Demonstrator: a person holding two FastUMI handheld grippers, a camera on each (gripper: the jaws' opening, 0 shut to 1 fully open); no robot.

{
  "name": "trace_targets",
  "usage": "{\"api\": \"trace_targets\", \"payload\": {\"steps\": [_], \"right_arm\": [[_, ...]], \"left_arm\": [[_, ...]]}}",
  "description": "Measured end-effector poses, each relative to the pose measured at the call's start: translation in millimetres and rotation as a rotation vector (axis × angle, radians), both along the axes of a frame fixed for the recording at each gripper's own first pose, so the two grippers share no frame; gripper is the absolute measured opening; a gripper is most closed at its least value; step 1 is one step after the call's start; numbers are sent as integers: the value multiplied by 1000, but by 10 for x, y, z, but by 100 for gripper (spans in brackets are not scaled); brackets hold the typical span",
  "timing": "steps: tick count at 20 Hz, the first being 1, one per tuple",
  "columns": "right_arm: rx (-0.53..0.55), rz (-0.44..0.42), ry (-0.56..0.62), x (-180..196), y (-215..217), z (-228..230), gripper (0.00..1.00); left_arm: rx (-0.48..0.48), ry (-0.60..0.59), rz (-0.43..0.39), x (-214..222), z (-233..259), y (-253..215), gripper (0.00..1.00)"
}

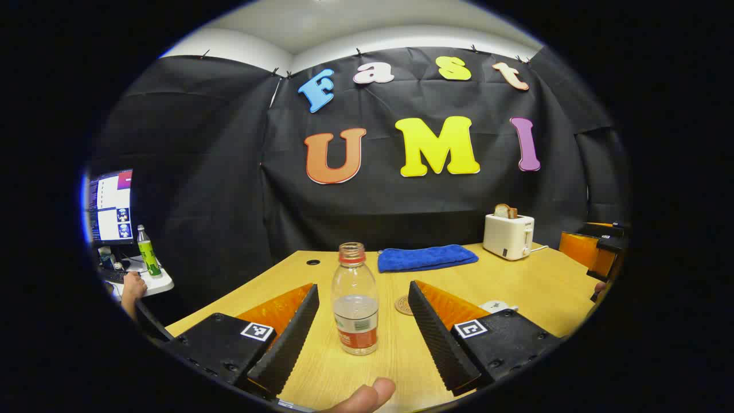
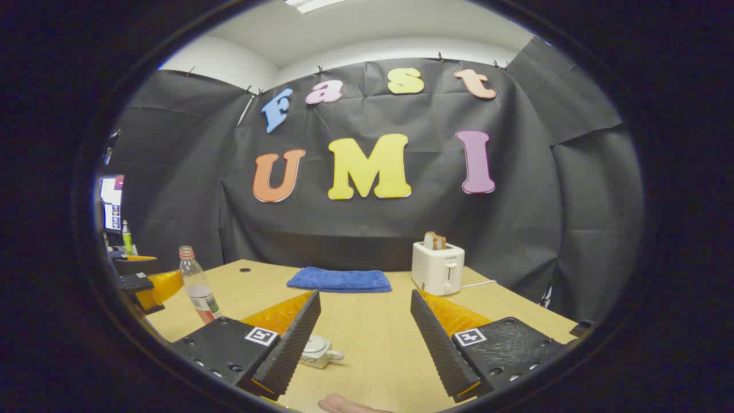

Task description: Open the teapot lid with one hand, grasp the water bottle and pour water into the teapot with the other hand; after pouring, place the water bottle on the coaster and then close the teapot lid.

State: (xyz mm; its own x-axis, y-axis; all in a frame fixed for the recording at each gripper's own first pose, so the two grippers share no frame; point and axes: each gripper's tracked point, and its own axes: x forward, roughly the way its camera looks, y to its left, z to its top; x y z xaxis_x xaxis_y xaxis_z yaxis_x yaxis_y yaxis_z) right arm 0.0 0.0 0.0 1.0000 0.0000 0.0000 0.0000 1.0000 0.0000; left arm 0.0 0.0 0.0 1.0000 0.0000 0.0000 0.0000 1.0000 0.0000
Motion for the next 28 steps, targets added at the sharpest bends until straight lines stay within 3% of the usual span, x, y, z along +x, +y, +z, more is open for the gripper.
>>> {"api": "trace_targets", "payload": {"steps": [6, 13, 17, 23, 28], "right_arm": [[-22, -2, 34, 58, 46, -188, 96], [-22, 17, 30, 15, 109, -178, 95], [-27, 33, 26, 7, 162, -217, 97], [-24, 78, 48, 293, 374, -382, 95], [-26, 97, 124, 621, 596, -821, 96]], "left_arm": [[-67, 23, -5, 55, -27, 134, 98], [17, -4, -6, 5, 11, 97, 98], [12, -20, -8, -22, 47, 45, 98], [18, -12, -17, 14, 5, 85, 98], [6, 7, -16, 84, -87, 195, 98]]}}
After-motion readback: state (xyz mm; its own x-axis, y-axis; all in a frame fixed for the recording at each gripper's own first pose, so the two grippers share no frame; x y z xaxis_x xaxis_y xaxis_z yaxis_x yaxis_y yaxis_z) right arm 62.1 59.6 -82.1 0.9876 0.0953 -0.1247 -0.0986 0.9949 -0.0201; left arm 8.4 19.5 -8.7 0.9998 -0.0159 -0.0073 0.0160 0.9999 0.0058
